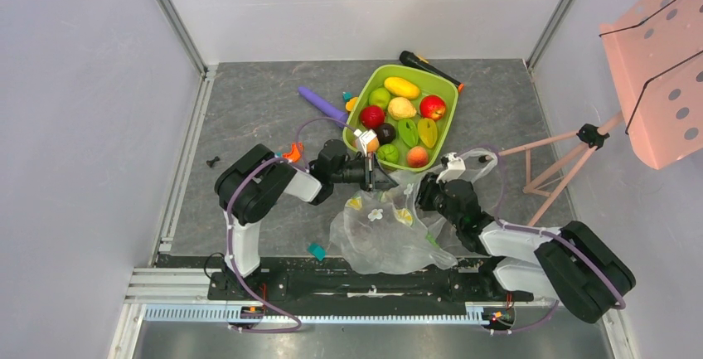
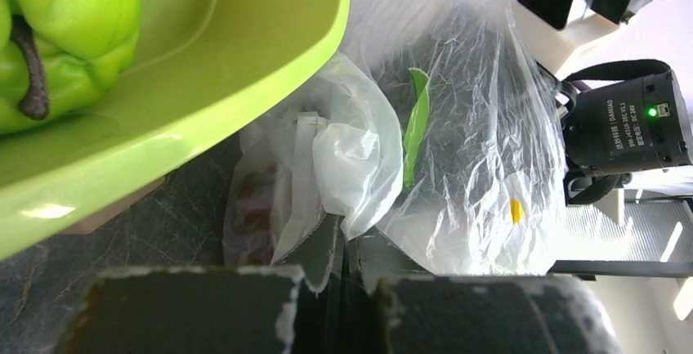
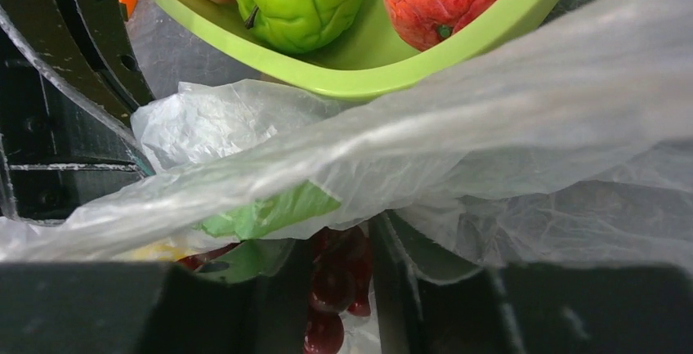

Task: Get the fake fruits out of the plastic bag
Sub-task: Take out the fake fruit from the plastic bag.

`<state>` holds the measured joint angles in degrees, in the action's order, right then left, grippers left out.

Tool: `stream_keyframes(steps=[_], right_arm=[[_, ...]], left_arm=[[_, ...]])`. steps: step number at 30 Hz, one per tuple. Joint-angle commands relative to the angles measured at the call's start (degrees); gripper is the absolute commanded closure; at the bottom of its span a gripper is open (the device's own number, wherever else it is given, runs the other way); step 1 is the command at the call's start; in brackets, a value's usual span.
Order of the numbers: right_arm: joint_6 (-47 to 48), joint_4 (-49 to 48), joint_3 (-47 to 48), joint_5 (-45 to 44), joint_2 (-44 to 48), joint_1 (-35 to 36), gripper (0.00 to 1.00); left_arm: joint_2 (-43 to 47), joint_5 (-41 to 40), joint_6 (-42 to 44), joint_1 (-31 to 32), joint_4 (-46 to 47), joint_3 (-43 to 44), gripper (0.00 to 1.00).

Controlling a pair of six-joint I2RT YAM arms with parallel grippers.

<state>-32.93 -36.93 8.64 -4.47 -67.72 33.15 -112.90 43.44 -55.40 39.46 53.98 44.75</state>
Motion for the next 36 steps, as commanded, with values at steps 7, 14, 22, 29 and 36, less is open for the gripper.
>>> stream_keyframes(steps=[7,14,22,29,36], right_arm=[[3.61,1.86,1.88,0.23,6.3,-0.32,0.97],[5.2,16.98,2.57,-2.33,22.58,-0.39,1.0],[6.03,33.15,5.68,-3.97,37.43,-0.36,1.0],[8.19,42.16,11.6,-2.17,42.77,-0.36,1.0],[15.17,49.15,24.65,6.7,39.01,-0.36,1.0]], left_arm=[[1.1,1.59,-0.85,0.79,2.63,-0.03,0.98],[3.24,-0.78,0.48,0.44,1.52,-1.67,0.98],[6.32,-2.25,2.78,0.09,-0.89,-3.26,0.98],[9.37,-4.66,5.64,0.08,-5.64,-4.81,0.98],[14.19,-9.3,10.21,0.09,-15.82,-5.54,0.98]])
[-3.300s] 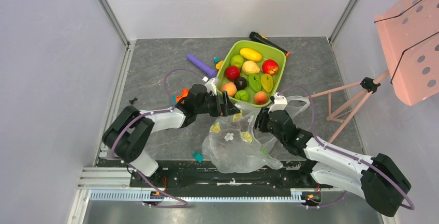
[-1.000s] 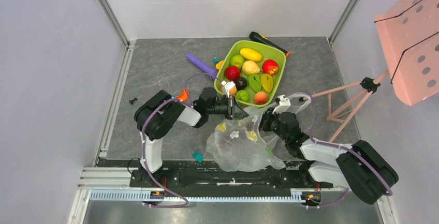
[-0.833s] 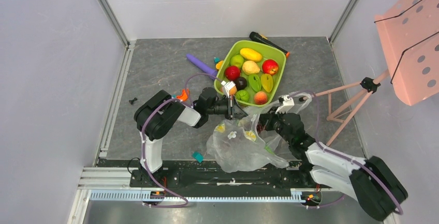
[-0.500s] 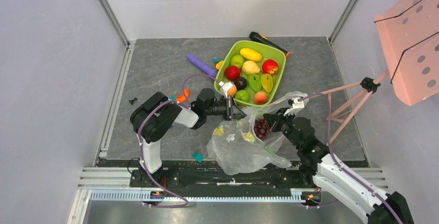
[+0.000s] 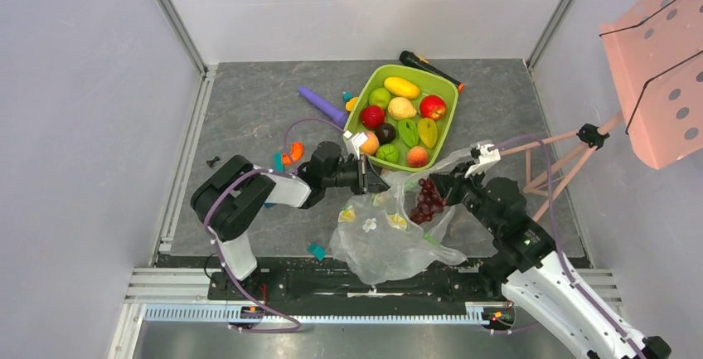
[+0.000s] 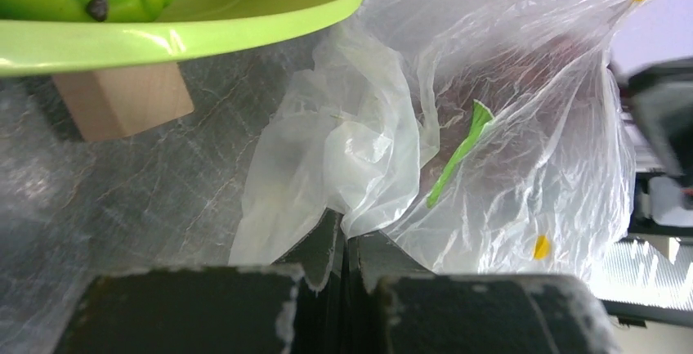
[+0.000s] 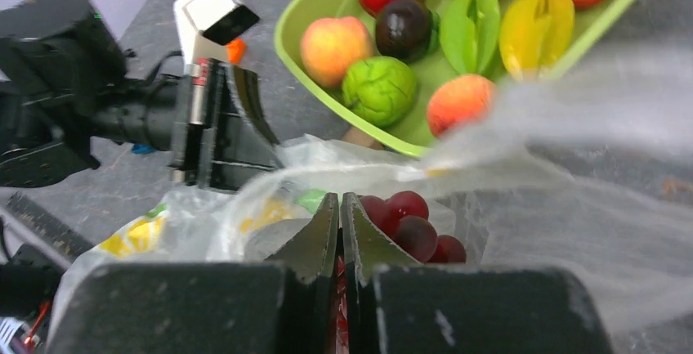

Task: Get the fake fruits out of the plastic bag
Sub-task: Take out the fake fruit from the plastic bag, then place the fake fruit in the bin.

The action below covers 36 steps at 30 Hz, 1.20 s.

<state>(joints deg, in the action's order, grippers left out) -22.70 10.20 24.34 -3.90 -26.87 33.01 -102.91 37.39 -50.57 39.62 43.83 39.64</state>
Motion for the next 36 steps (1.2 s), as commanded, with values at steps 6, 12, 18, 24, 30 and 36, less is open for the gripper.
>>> stream_keyframes(steps=[6,12,18,24,30,36], right_arm=[[6.83,3.37,21.71,16.96,-7.84,-0.18,1.0],[5.31,2.63,34.4,18.73,-14.86,-0.23,1.0],[4.89,5.49,46.69,10.45,-26.37,-0.18,1.0],[8.89,5.95,56.34,2.94,-39.42,-0.23,1.0],[13.86,4.18,61.23,-5.85,-49.63,-0.4,1.0],[19.23,3.83,62.28,-12.17,-59.65,-1.48,1.0]], left_arm=[[8.48,-6.9,8.08,0.12,-12.33,-0.44,0.98],[11.54,-9.86,9.34,0.13,-16.38,-1.14,0.98],[16.24,-10.92,10.34,0.2,-19.16,-3.1,0.98],[21.65,-11.56,9.33,1.26,-19.84,-6.34,0.98],[24.19,-13.08,9.05,3.83,-19.47,-9.1,0.98],[24.83,-12.17,8.2,3.98,-15.27,-12.14,0.98]])
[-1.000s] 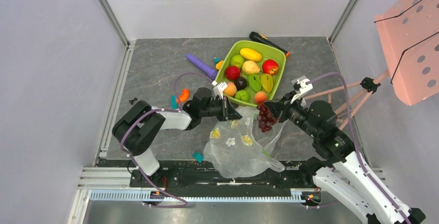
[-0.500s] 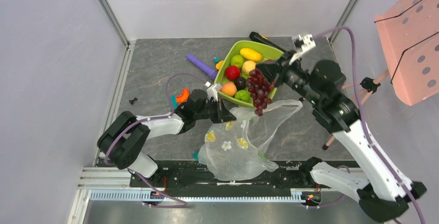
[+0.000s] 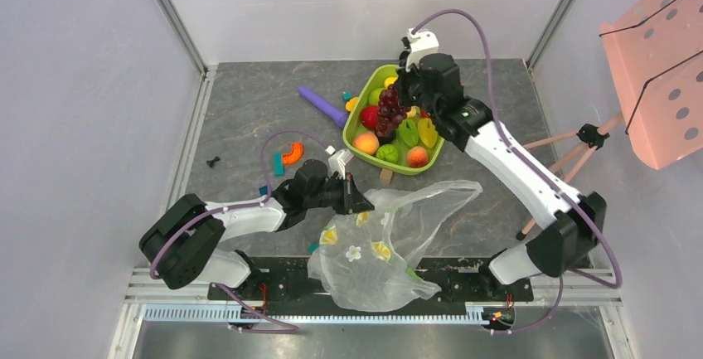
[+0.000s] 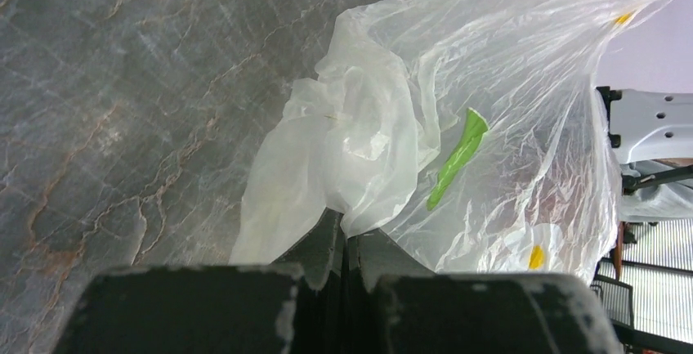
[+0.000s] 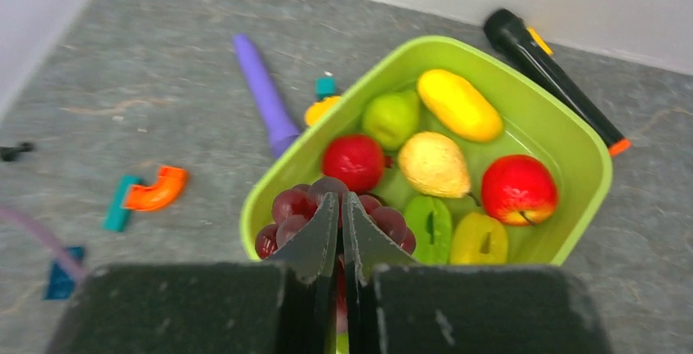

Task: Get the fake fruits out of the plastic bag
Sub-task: Place the fake fruit in the bin.

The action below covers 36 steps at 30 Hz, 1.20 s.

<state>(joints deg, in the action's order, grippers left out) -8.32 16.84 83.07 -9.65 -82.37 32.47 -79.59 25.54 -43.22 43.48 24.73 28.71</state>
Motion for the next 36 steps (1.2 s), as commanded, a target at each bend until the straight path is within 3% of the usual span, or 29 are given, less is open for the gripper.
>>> stream_keyframes(steps=[1,11,17,22,27,32,36], right_arm=[[5.09,-2.27,3.96,-6.91,-5.8,-1.21,1.0],[5.45,-0.63,5.92,-14.48,-14.97,-2.69,0.99],[4.49,1.39,13.05,-11.39,-23.63,-5.15,0.94],[5.13,2.65,18.35,-7.44,-30.02,-5.75,0.81],[4.77,1.91,18.42,-5.56,-30.12,-5.9,0.57],[4.71,-1.47,10.81,-5.51,-20.66,-5.9,0.38],[3.72,-4.39,1.24,-6.45,-8.16,-5.93,0.3]], left_arm=[[1.55,-0.27,0.99,0.11,3.83,-1.3,0.98],[1.15,0.31,2.14,0.11,3.98,-1.08,0.98],[0.93,-0.27,2.36,0.11,2.79,-0.52,0.98],[0.53,-0.73,1.9,0.11,2.77,-0.23,0.98],[0.22,-1.17,2.64,0.12,1.36,1.52,0.98],[1.35,-1.76,5.02,0.11,-2.59,4.74,0.98],[3.3,-1.53,8.54,0.02,-7.35,8.99,0.98]])
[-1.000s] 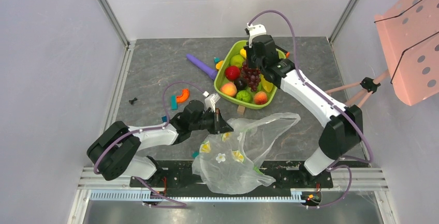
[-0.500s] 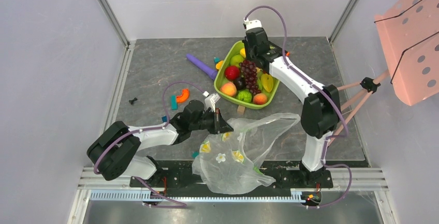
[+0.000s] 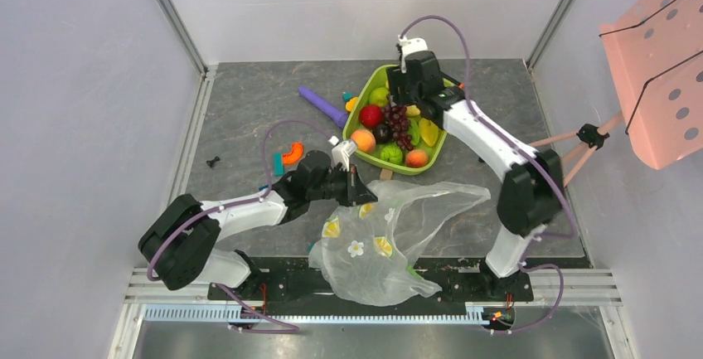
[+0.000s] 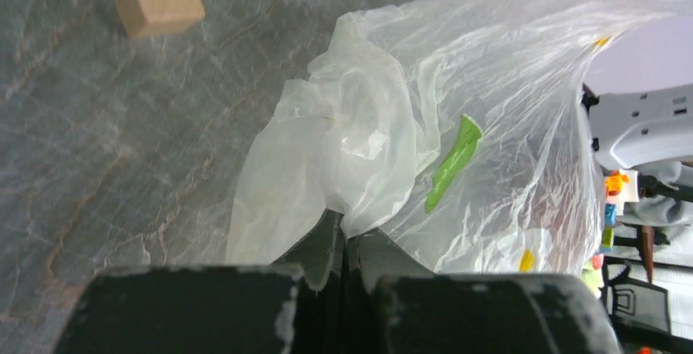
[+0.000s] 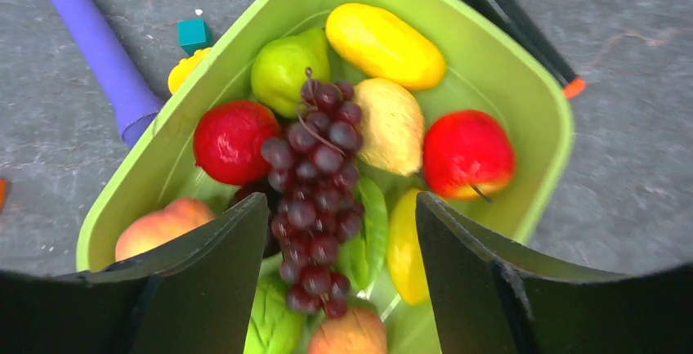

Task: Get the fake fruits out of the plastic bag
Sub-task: Place the fake fruit in the bin, then adjust the plastic bag at the center of the board.

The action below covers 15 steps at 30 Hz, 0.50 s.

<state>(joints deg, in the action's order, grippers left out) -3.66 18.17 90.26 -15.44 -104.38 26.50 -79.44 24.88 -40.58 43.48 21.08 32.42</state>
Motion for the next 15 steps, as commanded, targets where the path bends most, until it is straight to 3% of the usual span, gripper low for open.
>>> stream_keyframes(steps=[1,10,15], right_arm=[[-1.24,-6.46,-8.28,-0.59,16.7,0.04,0.29],[-4.41,-8.96,-28.33,-3.74,43.23,0.04,0.24],[-4.94,-8.84,-34.12,-7.08,52.1,0.04,0.2]], left_arm=[[3.97,-0.65,6.79,-0.03,-5.56,6.62,0.98],[10.2,2.55,12.81,-2.73,-19.18,18.1,0.98],[11.71,3.71,16.35,-5.52,-27.52,24.44,0.98]])
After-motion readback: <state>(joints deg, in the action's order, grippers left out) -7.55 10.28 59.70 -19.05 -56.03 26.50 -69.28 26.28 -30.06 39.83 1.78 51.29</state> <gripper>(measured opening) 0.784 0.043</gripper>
